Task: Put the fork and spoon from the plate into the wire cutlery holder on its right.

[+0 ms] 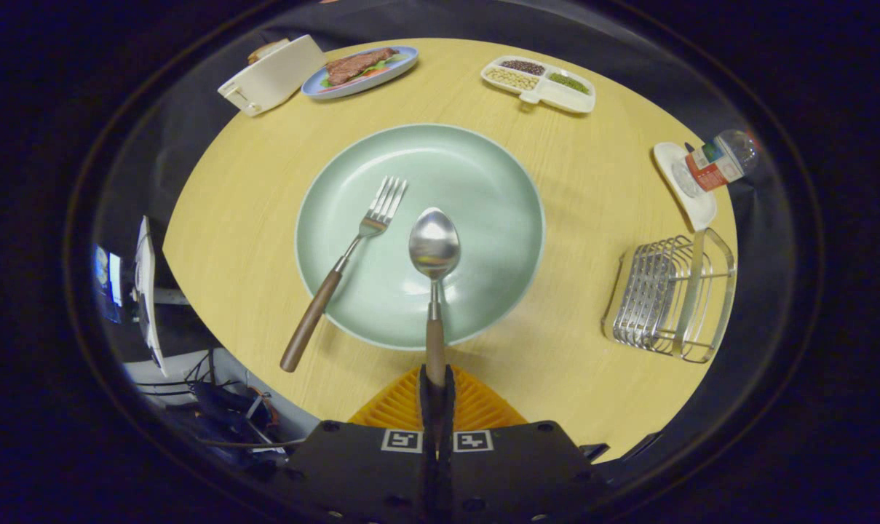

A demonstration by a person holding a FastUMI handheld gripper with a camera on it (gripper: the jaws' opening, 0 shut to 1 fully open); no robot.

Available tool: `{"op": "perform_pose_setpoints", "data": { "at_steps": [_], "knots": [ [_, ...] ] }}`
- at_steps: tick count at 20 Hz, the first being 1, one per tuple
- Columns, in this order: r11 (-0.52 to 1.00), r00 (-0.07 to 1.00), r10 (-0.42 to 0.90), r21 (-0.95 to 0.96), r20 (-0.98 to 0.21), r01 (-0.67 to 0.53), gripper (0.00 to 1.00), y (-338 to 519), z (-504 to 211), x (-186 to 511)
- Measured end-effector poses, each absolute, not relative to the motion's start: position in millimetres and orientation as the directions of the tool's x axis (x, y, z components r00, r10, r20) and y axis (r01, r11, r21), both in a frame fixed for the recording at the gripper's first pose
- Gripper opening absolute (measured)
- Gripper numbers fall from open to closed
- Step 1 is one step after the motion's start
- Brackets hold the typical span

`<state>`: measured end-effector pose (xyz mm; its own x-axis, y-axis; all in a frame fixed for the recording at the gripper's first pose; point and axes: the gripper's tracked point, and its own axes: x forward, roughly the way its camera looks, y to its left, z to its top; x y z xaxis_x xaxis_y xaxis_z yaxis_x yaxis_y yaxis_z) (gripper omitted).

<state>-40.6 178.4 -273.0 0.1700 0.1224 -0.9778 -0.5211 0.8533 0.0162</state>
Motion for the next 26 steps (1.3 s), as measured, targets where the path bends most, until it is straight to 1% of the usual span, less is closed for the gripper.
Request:
{"op": "perform_pose_setpoints", "data": {
  "at_steps": [4, 10, 15, 19, 21, 24, 26],
  "knots": [
    [0.858, 0.182, 0.169, 0.054, -0.969, -0.511, 0.01, 171, -236, -36],
    [0.886, 0.245, 0.242, 0.111, -0.939, -0.450, 0.01, 134, -162, -20],
    [0.931, 0.273, 0.205, 0.101, -0.940, -0.351, 0.01, 65, -138, -8],
    [0.953, 0.224, 0.159, 0.089, -0.962, -0.291, 0.01, 16, -145, -13],
    [0.962, 0.185, 0.154, 0.104, -0.971, -0.252, 0.00, 6, -154, -15],
    [0.967, 0.138, 0.138, 0.103, -0.981, -0.233, 0.01, -3, -163, -14],
    [0.976, 0.109, 0.128, 0.105, -0.986, -0.193, 0.00, -2, -169, -9]
  ]
}}
